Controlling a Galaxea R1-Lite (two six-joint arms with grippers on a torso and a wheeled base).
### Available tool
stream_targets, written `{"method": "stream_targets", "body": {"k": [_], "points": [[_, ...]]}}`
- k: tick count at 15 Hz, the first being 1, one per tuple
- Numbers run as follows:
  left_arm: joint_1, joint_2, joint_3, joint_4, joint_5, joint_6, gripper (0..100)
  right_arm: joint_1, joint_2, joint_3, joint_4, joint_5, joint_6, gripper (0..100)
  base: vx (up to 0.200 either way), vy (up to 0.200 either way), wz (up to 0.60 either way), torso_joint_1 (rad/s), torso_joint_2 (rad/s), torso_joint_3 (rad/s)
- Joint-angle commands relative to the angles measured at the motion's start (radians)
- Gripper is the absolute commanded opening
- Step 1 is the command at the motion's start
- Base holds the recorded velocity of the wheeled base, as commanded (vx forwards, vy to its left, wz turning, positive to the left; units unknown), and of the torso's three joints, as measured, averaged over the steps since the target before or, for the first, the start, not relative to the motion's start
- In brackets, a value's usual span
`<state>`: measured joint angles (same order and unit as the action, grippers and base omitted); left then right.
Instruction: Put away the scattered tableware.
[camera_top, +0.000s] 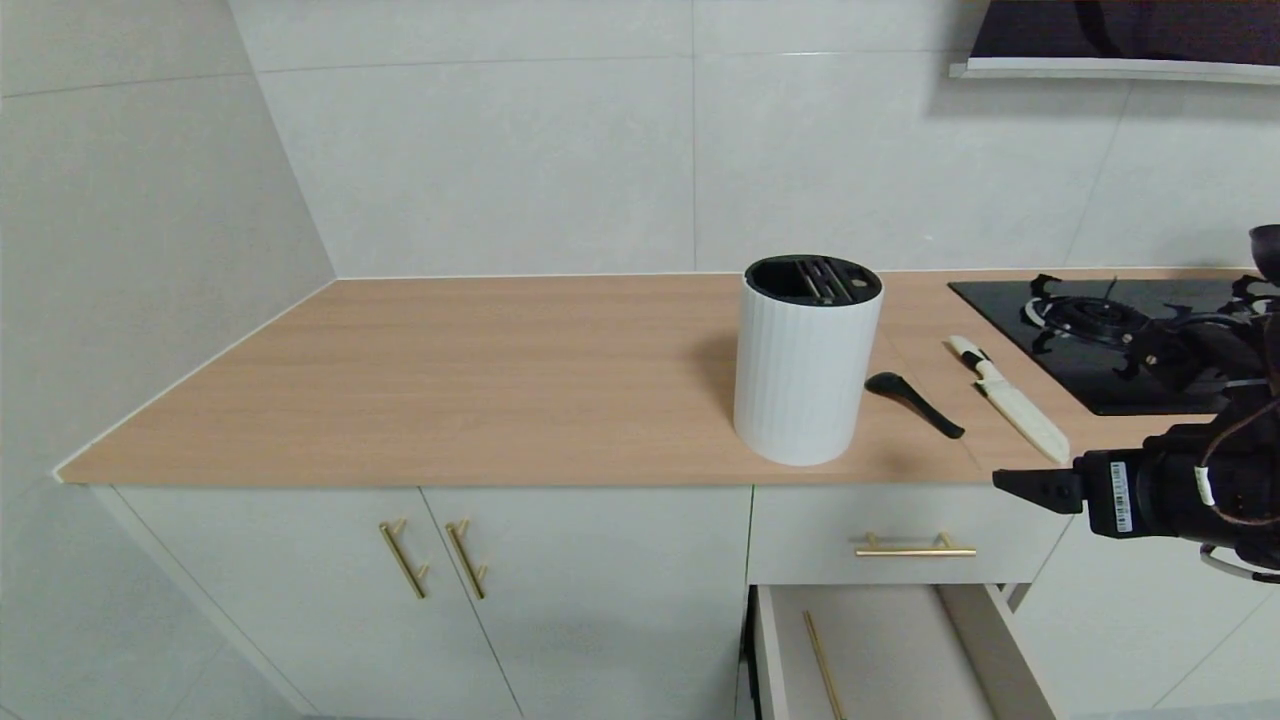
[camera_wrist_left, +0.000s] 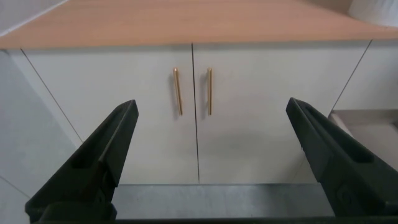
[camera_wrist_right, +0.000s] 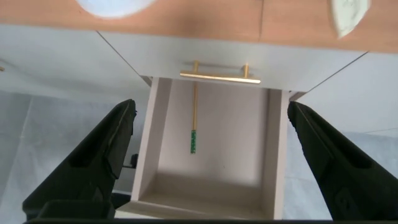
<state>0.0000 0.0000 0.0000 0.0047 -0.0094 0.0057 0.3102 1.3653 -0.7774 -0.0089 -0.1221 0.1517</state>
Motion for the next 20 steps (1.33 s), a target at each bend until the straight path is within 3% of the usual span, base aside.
{"method": "stream_targets", "body": {"k": [1, 4, 6, 9, 11, 12, 13, 20], "points": [[0.000, 0.000, 0.000, 0.000, 0.000, 0.000, 100, 0.000, 0.005, -0.003, -0.006, 0.001, 0.000, 100, 0.000, 0.000, 0.00, 0.080, -0.16, -0.085], [0.000, 0.000, 0.000, 0.000, 0.000, 0.000, 100, -0.013, 0.074, -0.008, -0.120, 0.002, -0.057, 100, 0.000, 0.000, 0.00, 0.017, -0.03, -0.020], [0.000, 0.000, 0.000, 0.000, 0.000, 0.000, 100, -0.066, 0.189, -0.069, -0.272, 0.021, -0.119, 100, 0.000, 0.000, 0.00, 0.000, 0.00, 0.000], [0.000, 0.000, 0.000, 0.000, 0.000, 0.000, 100, -0.135, 0.367, -0.299, -0.307, 0.096, -0.132, 100, 0.000, 0.000, 0.00, 0.000, 0.00, 0.000], [0.000, 0.000, 0.000, 0.000, 0.000, 0.000, 100, -0.184, 0.437, -0.398, -0.309, 0.222, -0.204, 100, 0.000, 0.000, 0.00, 0.000, 0.00, 0.000], [0.000, 0.000, 0.000, 0.000, 0.000, 0.000, 100, -0.195, 0.449, -0.399, -0.312, 0.262, -0.210, 100, 0.000, 0.000, 0.00, 0.000, 0.00, 0.000], [0.000, 0.000, 0.000, 0.000, 0.000, -0.001, 100, -0.224, 0.498, -0.398, -0.318, 0.368, -0.227, 100, 0.000, 0.000, 0.00, 0.000, 0.00, 0.000], [0.000, 0.000, 0.000, 0.000, 0.000, 0.000, 100, -0.266, 0.666, -0.399, -0.411, 0.427, -0.299, 100, 0.000, 0.000, 0.00, 0.000, 0.00, 0.000]]}}
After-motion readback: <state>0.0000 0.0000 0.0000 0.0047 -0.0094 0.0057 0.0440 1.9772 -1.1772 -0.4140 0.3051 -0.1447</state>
